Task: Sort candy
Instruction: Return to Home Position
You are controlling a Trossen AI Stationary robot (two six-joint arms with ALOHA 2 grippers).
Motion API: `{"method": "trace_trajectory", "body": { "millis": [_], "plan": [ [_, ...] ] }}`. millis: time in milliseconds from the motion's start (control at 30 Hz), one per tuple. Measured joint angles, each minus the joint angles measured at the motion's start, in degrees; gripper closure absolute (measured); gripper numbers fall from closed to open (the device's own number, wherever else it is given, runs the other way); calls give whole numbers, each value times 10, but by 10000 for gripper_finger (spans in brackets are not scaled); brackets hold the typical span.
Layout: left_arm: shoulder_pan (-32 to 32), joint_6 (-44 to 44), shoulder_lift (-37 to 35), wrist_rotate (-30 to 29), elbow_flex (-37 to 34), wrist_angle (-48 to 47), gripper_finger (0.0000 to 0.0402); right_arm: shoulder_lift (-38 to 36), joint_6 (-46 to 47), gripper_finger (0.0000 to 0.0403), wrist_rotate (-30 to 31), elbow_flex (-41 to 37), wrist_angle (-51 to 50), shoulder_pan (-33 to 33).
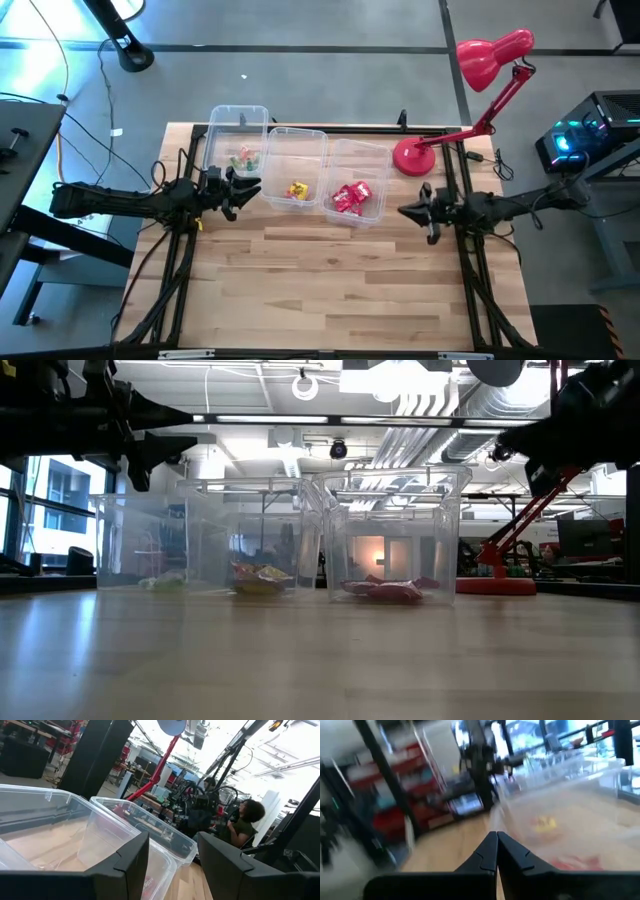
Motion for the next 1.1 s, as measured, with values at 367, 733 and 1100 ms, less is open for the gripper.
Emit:
{"method": "trace_trajectory", "body": {
  "millis": [367, 733, 1100],
  "plan": [
    [0, 0, 0, 0, 0, 0, 238, 12, 59, 403, 115, 0, -155, -1],
    [0, 0, 0, 0, 0, 0, 238, 15, 75, 403, 114, 0, -161, -1],
    [0, 0, 0, 0, 0, 0, 238, 15, 75, 403, 112, 1, -162, -1]
  ]
}}
